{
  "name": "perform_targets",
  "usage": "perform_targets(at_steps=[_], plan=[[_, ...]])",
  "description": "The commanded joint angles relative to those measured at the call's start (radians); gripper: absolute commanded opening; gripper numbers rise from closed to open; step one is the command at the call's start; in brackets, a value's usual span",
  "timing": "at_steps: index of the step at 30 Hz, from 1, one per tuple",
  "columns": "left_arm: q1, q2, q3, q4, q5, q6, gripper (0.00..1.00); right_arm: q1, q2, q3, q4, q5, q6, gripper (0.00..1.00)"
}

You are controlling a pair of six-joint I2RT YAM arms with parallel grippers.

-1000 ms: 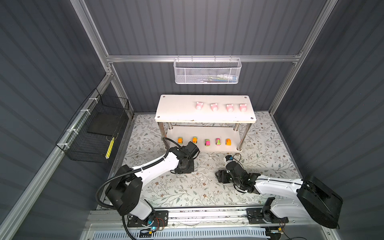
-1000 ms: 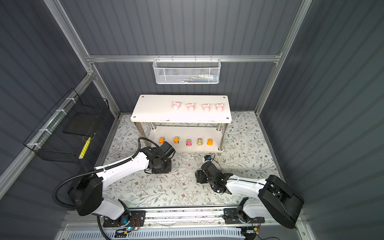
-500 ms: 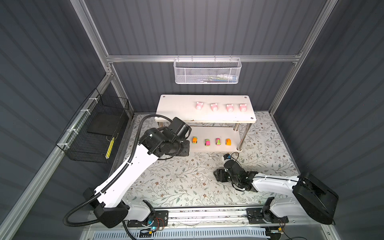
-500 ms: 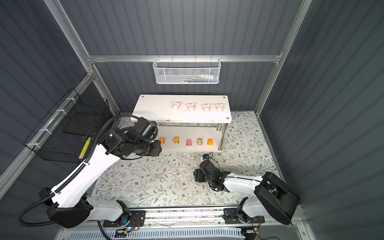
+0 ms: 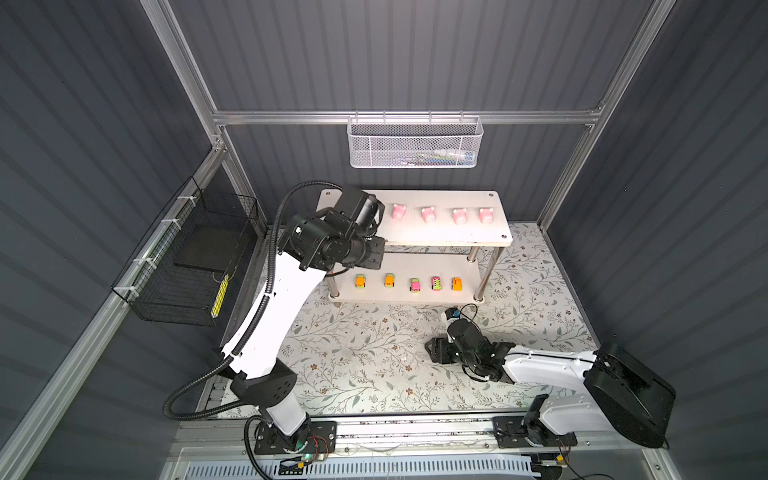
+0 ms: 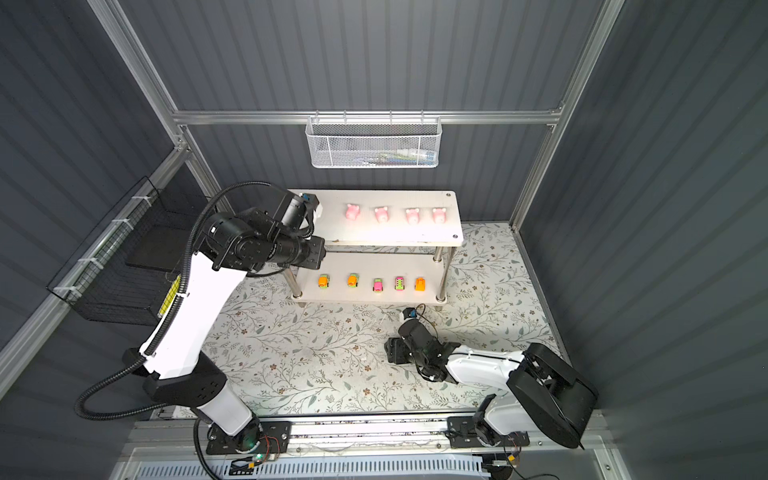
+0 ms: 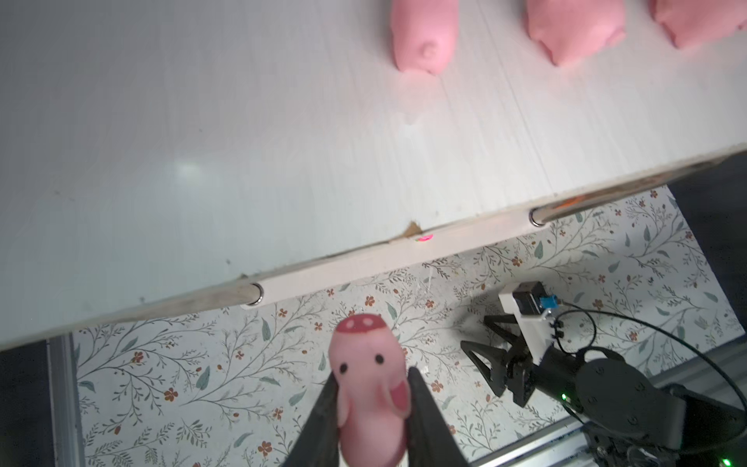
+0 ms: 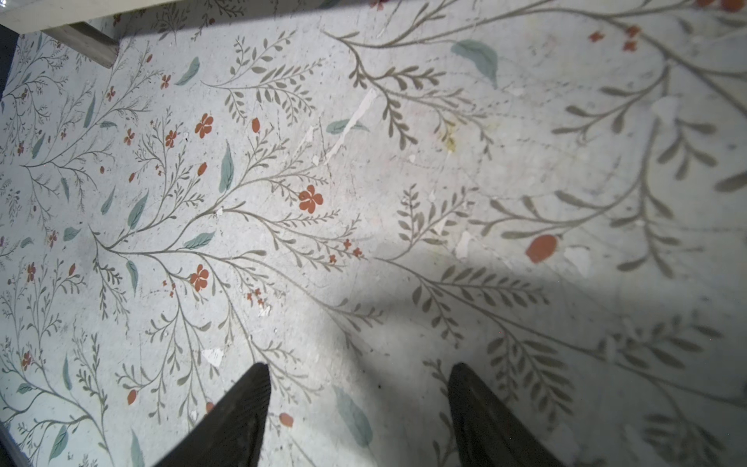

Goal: Place and organize the plastic toys onto the shelf
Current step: 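Raise the held pig with the left gripper over the top shelf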

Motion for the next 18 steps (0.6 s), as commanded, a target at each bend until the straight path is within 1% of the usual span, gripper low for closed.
perform_targets(at_steps=[1, 9, 11, 18], plan=[[0.041, 0.009, 0.06, 0.022, 0.015, 0.069, 0.27, -0.003, 0.005, 0.0, 0.016, -0.006, -0.003, 0.72], [0.08, 0.077, 0.143, 0.089, -0.003, 0.104, 0.27, -0.003, 0.023, 0.008, 0.021, -0.017, -0.001, 0.72], [0.092, 0.099, 0.16, 0.094, -0.027, 0.115, 0.27, -0.003, 0.028, 0.009, 0.021, -0.017, 0.0, 0.72], [0.165, 0.129, 0.166, 0.143, -0.001, 0.131, 0.27, -0.003, 0.033, 0.012, 0.019, -0.014, 0.003, 0.72]])
